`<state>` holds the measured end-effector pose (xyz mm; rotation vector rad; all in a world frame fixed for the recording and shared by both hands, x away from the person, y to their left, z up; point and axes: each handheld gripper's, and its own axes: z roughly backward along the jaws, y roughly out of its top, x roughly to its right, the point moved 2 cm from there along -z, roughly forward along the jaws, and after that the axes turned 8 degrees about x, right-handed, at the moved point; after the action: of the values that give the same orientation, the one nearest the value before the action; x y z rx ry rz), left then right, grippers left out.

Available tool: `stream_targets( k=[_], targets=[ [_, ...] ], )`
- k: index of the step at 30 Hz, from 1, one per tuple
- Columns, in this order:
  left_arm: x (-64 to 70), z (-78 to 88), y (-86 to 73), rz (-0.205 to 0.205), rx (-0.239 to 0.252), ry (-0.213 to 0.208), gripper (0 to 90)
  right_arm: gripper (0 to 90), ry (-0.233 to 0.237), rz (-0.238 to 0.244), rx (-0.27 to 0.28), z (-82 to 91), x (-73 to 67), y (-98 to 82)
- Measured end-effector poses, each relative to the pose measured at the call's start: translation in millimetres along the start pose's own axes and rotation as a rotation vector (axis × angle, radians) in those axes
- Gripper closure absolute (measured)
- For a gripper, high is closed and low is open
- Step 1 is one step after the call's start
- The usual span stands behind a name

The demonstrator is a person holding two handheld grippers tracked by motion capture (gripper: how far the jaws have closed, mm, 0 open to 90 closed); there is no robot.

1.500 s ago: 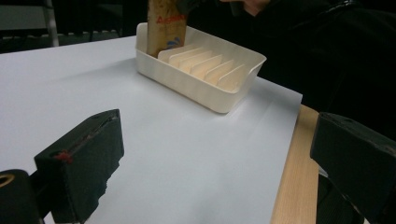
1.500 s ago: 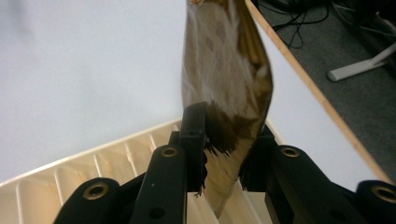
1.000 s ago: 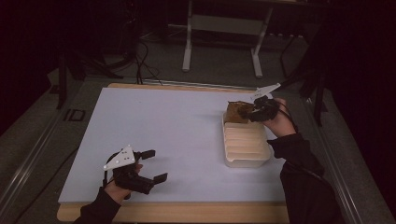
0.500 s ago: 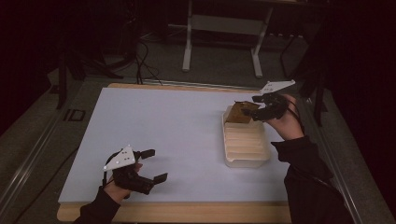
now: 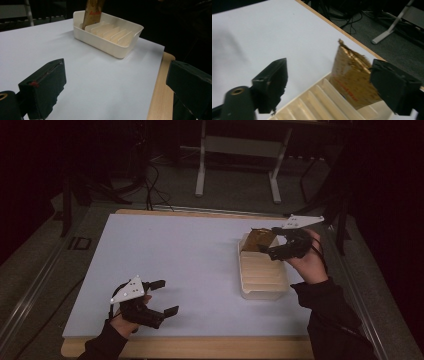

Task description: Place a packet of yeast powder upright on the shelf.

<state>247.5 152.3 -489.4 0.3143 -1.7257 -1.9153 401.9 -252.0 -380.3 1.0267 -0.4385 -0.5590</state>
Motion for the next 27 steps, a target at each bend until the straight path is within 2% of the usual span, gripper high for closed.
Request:
stream_targets(
  k=[7,9,10,14,21,27],
  targets=[
    [-0.3,0.7,-0.7,0.0,-0.002,-0.002,3.4,11.2,0.026,-0.025,0.028,8.1,-16.3,-2.9],
    [0.2,0.9,-0.5,-0.004,-0.003,-0.002,3.4,11.1,0.054,-0.03,0.046,12.0,-28.0,-4.1],
    [0.4,0.8,-0.4,-0.004,-0.002,-0.002,3.4,11.2,0.045,-0.022,0.056,12.9,-31.8,-5.0],
    [1.0,0.5,-0.4,-0.005,-0.004,-0.006,3.4,11.1,0.059,-0.033,0.062,14.4,-46.0,-10.8],
    [1.9,0.5,-0.3,-0.014,-0.006,-0.007,3.4,11.2,0.123,-0.041,0.069,15.8,-69.1,-22.5],
    [4.4,0.0,-0.2,-0.02,-0.011,-0.015,3.4,13.3,0.119,-0.025,0.106,19.9,-90.6,-33.0]
  ],
)
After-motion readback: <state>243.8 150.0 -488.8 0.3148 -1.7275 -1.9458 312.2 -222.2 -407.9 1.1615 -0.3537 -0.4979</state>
